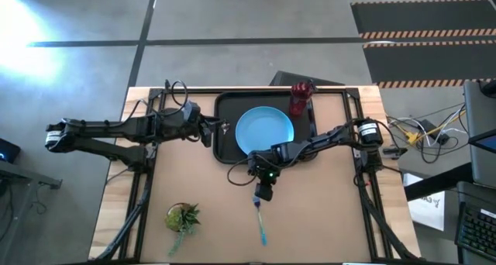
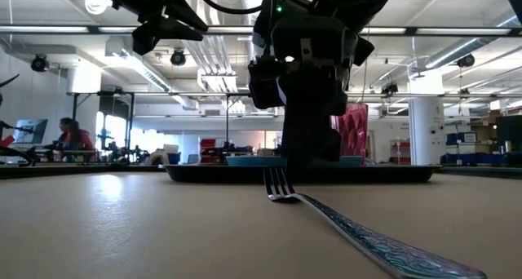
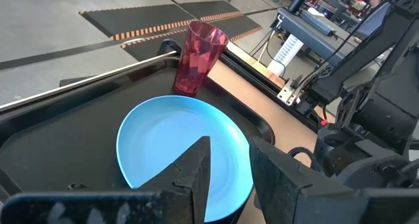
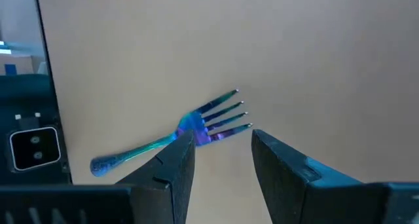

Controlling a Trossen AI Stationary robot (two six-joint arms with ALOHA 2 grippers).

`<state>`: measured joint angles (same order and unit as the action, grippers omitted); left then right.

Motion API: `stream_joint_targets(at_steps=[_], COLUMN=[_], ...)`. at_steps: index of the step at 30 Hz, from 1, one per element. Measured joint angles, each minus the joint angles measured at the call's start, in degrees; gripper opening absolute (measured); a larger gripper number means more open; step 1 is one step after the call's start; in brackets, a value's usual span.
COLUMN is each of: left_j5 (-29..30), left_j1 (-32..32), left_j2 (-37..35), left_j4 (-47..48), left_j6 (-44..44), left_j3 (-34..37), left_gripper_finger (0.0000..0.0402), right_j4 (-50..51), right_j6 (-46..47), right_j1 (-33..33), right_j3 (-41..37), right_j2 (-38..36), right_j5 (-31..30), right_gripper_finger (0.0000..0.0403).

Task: Pick and place plate/cup/fork/spoon on tray
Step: Put the blue fork between the black spoon and the blue plate on the black tray

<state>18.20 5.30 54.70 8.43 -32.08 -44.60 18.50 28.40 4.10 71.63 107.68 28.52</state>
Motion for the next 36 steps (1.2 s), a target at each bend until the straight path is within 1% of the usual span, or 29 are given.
stream_joint_targets(at_steps=[10,15,23,28,32,36], left_j5=[-0.02,-0.02,-0.02,-0.02,-0.02,-0.02], left_j1=[0.0,0.0,0.0,0.0,0.0,-0.01], left_j2=[0.02,0.0,0.0,0.0,0.0,0.0], left_j4=[0.02,0.0,0.02,0.02,0.02,0.02], left_j6=[-0.02,-0.01,-0.02,-0.02,-0.02,-0.02], left_j3=[-0.02,-0.02,-0.02,-0.02,-0.02,-0.06], left_gripper_finger=[0.0089,0.0089,0.0089,0.0089,0.0089,0.0089], right_j4=[-1.51,-1.49,-6.14,-6.43,-6.36,-5.68], right_j6=[-1.61,-1.62,-2.18,-2.19,-2.12,-2.32], right_j1=[0.0,-0.09,0.0,0.0,0.0,0.0], right_j3=[-0.07,1.16,1.73,1.53,1.5,1.48], right_j2=[2.63,4.37,4.8,4.81,4.81,4.81], right_j5=[0.0,1.01,1.26,1.28,1.3,1.32], right_gripper_finger=[0.0141,0.0141,0.0141,0.0139,0.0118,0.0069])
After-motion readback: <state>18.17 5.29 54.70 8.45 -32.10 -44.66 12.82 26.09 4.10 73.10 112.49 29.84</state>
